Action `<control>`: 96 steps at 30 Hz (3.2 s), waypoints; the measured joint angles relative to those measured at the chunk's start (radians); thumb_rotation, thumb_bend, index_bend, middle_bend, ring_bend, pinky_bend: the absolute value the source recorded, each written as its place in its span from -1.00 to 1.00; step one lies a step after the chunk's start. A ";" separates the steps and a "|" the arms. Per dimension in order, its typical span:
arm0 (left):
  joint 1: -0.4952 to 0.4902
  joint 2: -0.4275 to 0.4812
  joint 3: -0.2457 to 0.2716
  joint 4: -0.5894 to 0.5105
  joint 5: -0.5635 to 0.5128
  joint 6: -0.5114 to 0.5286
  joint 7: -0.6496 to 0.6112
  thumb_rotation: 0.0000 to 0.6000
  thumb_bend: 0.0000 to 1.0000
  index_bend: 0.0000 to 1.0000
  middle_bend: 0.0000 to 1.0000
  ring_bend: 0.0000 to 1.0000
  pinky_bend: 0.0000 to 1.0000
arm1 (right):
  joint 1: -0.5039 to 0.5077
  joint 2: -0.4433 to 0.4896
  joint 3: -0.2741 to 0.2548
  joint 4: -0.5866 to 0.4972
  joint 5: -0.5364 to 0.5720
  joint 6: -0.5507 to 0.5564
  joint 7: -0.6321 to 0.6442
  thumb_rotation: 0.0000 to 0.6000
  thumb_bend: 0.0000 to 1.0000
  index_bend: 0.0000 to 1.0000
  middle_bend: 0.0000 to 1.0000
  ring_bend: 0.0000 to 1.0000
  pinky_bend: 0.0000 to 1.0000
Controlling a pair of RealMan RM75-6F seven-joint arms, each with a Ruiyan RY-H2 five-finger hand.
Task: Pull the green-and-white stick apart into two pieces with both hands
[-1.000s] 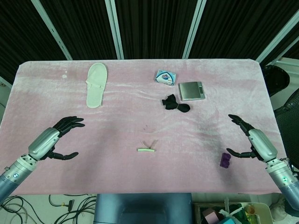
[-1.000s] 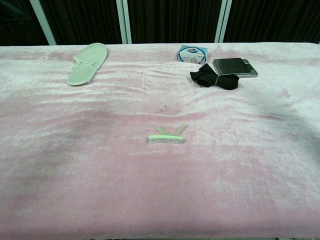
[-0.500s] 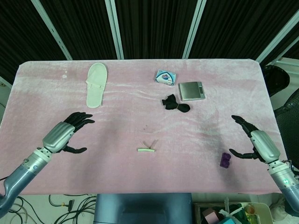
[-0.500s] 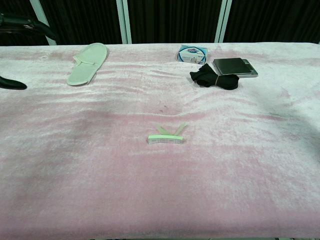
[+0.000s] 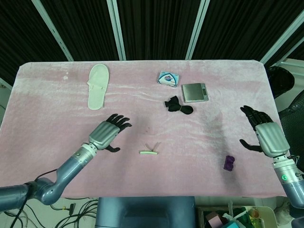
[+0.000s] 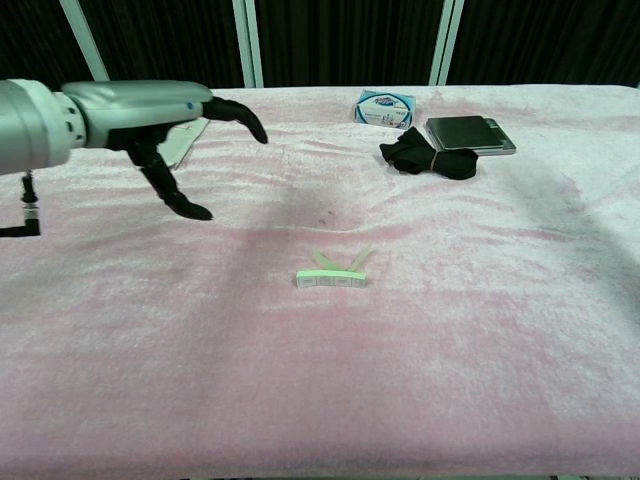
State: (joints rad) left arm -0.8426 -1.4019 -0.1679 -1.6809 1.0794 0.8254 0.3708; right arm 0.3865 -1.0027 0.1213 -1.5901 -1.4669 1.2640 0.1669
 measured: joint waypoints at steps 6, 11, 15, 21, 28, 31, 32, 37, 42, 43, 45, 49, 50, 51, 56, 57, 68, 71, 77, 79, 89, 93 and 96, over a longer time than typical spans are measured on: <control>-0.102 -0.108 -0.016 0.049 -0.163 -0.043 0.112 1.00 -0.67 -0.57 -0.86 -1.00 -1.00 | 0.012 -0.003 0.007 -0.017 0.010 -0.025 -0.028 1.00 -0.61 -1.00 -0.88 -0.76 -0.70; -0.166 -0.177 -0.010 0.080 -0.272 -0.055 0.167 1.00 -0.67 -0.55 -0.86 -1.00 -1.00 | 0.017 -0.020 0.008 -0.020 0.024 -0.039 -0.059 1.00 -0.62 -1.00 -0.88 -0.76 -0.70; -0.203 -0.201 0.009 0.086 -0.341 -0.053 0.214 1.00 -0.67 -0.52 -0.86 -1.00 -1.00 | 0.017 -0.029 0.006 -0.019 0.026 -0.043 -0.081 1.00 -0.61 -1.00 -0.88 -0.76 -0.70; -0.246 -0.263 0.045 0.125 -0.395 -0.033 0.270 1.00 -0.65 -0.48 -0.86 -1.00 -1.00 | 0.009 -0.044 0.004 -0.022 0.029 -0.035 -0.078 1.00 -0.62 -1.00 -0.88 -0.76 -0.70; -0.254 -0.323 0.064 0.199 -0.384 0.004 0.271 1.00 -0.55 -0.39 -0.86 -1.00 -1.00 | -0.009 -0.054 -0.007 -0.004 0.013 -0.015 -0.062 1.00 -0.62 -1.00 -0.88 -0.76 -0.70; -0.254 -0.341 0.072 0.221 -0.376 0.013 0.275 1.00 -0.51 -0.36 -0.86 -1.00 -1.00 | -0.011 -0.057 -0.008 0.009 0.009 -0.013 -0.050 1.00 -0.62 -1.00 -0.88 -0.76 -0.70; -0.256 -0.347 0.074 0.229 -0.377 0.012 0.277 1.00 -0.50 -0.35 -0.86 -1.00 -1.00 | -0.012 -0.058 -0.008 0.013 0.008 -0.013 -0.048 1.00 -0.62 -1.00 -0.88 -0.76 -0.70; -0.262 -0.370 0.078 0.260 -0.382 0.006 0.284 1.00 -0.42 -0.25 -0.86 -1.00 -1.00 | -0.019 -0.064 -0.010 0.025 0.004 -0.007 -0.039 1.00 -0.61 -1.00 -0.88 -0.76 -0.70; -0.258 -0.377 0.081 0.274 -0.373 0.016 0.284 1.00 -0.38 -0.22 -0.86 -1.00 -1.00 | -0.023 -0.067 -0.010 0.033 0.003 -0.003 -0.032 1.00 -0.62 -1.00 -0.88 -0.76 -0.70; -0.256 -0.377 0.082 0.276 -0.372 0.018 0.283 1.00 -0.38 -0.21 -0.86 -1.00 -1.00 | -0.023 -0.068 -0.011 0.035 0.001 -0.004 -0.032 1.00 -0.61 -1.00 -0.88 -0.76 -0.70; -0.252 -0.379 0.083 0.281 -0.370 0.019 0.279 1.00 -0.37 -0.18 -0.86 -1.00 -1.00 | -0.024 -0.073 -0.014 0.039 -0.002 -0.005 -0.034 1.00 -0.61 -1.00 -0.88 -0.76 -0.70; -0.248 -0.387 0.078 0.296 -0.359 0.020 0.268 1.00 -0.34 -0.11 -0.85 -1.00 -1.00 | -0.024 -0.081 -0.017 0.048 -0.003 -0.012 -0.035 1.00 -0.61 -1.00 -0.88 -0.76 -0.70; -0.247 -0.390 0.076 0.299 -0.355 0.019 0.264 1.00 -0.34 -0.10 -0.85 -1.00 -1.00 | -0.024 -0.082 -0.017 0.049 -0.003 -0.013 -0.036 1.00 -0.62 -1.00 -0.88 -0.76 -0.70; -0.247 -0.391 0.075 0.300 -0.352 0.019 0.262 1.00 -0.34 -0.08 -0.85 -1.00 -1.00 | -0.023 -0.083 -0.018 0.050 -0.004 -0.014 -0.038 1.00 -0.61 -1.00 -0.88 -0.76 -0.70; -0.242 -0.397 0.072 0.310 -0.336 0.020 0.254 1.00 -0.29 0.00 -0.83 -1.00 -1.00 | -0.021 -0.091 -0.019 0.055 -0.006 -0.020 -0.045 1.00 -0.62 -1.00 -0.88 -0.76 -0.70; -0.240 -0.397 0.071 0.312 -0.336 0.021 0.253 1.00 -0.28 0.02 -0.82 -1.00 -1.00 | -0.020 -0.092 -0.020 0.056 -0.006 -0.021 -0.046 1.00 -0.62 -1.00 -0.88 -0.76 -0.70; -0.236 -0.401 0.062 0.325 -0.340 -0.006 0.238 1.00 -0.03 0.19 -0.72 -1.00 -1.00 | -0.018 -0.097 -0.022 0.066 -0.008 -0.030 -0.045 1.00 -0.61 -1.00 -0.88 -0.76 -0.70; -0.234 -0.402 0.057 0.326 -0.333 -0.005 0.227 1.00 0.00 0.21 -0.71 -1.00 -1.00 | -0.017 -0.094 -0.021 0.065 -0.011 -0.029 -0.046 1.00 -0.61 -1.00 -0.88 -0.76 -0.70; -0.222 -0.394 0.029 0.315 -0.310 0.010 0.183 1.00 0.01 0.19 -0.71 -1.00 -1.00 | -0.005 -0.076 -0.014 0.053 -0.018 -0.038 -0.046 1.00 -0.61 -1.00 -0.88 -0.76 -0.70; -0.218 -0.387 0.022 0.313 -0.295 0.017 0.169 1.00 0.01 0.18 -0.71 -1.00 -1.00 | 0.004 -0.062 -0.012 0.040 -0.021 -0.053 -0.035 1.00 -0.61 -1.00 -0.89 -0.76 -0.70; -0.210 -0.325 -0.013 0.328 -0.139 0.063 0.119 1.00 0.01 0.20 -0.71 -1.00 -1.00 | 0.136 0.056 -0.003 -0.066 -0.078 -0.244 0.056 1.00 -0.62 -0.98 -0.90 -0.77 -0.70; -0.216 -0.315 -0.026 0.346 -0.143 0.052 0.120 1.00 0.01 0.20 -0.71 -1.00 -1.00 | 0.199 0.083 0.004 -0.106 -0.086 -0.328 0.091 1.00 -0.62 -0.98 -0.90 -0.77 -0.70; -0.219 -0.308 -0.042 0.346 -0.158 0.037 0.108 1.00 0.01 0.20 -0.71 -1.00 -1.00 | 0.253 0.088 0.019 -0.124 -0.073 -0.399 0.096 1.00 -0.61 -0.95 -0.90 -0.77 -0.70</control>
State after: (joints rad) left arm -1.0618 -1.7101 -0.2097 -1.3353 0.9214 0.8620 0.4786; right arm 0.6400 -0.9149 0.1403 -1.7142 -1.5398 0.8649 0.2627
